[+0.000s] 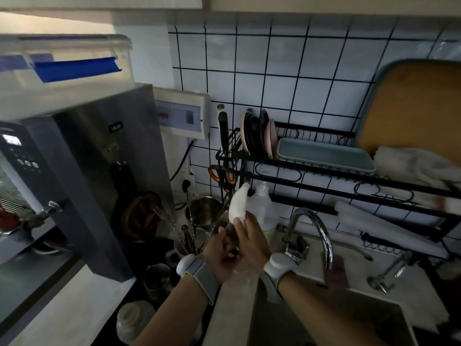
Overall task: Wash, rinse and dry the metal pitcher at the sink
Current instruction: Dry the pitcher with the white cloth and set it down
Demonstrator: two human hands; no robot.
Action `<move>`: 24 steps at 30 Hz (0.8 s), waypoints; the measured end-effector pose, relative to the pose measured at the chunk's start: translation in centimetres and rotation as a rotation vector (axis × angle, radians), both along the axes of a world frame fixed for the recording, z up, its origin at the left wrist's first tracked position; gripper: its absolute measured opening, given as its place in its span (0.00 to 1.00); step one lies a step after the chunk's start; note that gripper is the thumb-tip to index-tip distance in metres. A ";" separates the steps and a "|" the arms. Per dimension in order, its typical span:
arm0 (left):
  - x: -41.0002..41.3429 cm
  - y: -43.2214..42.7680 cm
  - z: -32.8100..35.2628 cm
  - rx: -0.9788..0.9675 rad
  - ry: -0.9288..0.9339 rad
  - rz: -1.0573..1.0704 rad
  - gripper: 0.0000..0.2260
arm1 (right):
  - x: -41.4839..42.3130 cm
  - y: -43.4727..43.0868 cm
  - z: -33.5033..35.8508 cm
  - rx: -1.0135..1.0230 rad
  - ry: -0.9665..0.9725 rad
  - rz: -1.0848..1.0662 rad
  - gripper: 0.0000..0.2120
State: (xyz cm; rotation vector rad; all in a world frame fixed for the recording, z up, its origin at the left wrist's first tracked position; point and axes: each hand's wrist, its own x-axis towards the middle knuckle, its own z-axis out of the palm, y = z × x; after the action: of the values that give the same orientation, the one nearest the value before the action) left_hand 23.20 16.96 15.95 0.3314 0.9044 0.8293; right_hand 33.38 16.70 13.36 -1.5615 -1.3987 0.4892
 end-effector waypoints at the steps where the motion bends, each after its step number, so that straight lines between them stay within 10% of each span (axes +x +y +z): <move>1: 0.4 -0.2 0.0 0.029 0.044 0.000 0.18 | -0.1 0.1 0.2 -0.015 0.031 -0.018 0.16; 24: -0.9 3.1 1.8 0.001 -0.094 -0.033 0.16 | 2.4 -0.6 -0.1 0.072 -0.161 0.246 0.21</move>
State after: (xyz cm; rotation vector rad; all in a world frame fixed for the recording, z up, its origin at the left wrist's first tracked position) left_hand 22.33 20.08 17.74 0.3053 0.8093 0.8086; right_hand 35.76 16.15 13.21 -1.4028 -1.7255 0.4620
